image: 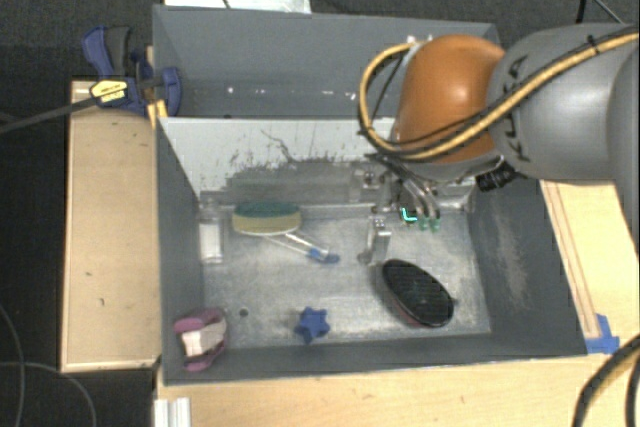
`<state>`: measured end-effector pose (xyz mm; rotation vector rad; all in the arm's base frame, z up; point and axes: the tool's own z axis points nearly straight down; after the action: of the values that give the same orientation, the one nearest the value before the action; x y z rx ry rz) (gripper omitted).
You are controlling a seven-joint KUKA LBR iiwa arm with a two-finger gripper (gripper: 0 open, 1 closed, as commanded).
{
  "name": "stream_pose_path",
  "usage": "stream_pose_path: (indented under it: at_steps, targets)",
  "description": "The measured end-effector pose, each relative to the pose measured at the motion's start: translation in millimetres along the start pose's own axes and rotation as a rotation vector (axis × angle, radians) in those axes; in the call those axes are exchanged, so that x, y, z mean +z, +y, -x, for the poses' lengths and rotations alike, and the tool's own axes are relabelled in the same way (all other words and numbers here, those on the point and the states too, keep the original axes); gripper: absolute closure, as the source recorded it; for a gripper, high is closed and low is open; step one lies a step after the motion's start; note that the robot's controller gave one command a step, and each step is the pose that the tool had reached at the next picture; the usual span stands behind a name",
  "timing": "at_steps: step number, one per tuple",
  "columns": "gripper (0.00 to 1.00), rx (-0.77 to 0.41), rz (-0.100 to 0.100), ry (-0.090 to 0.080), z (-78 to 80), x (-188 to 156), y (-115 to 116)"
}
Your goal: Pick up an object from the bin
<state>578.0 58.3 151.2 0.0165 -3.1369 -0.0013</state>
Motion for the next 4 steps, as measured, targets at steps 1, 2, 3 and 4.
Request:
stream_pose_path:
  at_steps: [1,2,3,4]
  targets:
    - [0.00,0.041,0.000,-0.002,0.0,58,75]
    - [0.00,0.392,0.003,-0.008,13.3,79,111]
    - [1.00,0.392,0.001,-0.008,13.7,79,110]
    - [1.00,0.410,0.005,-0.012,0.5,8,124]
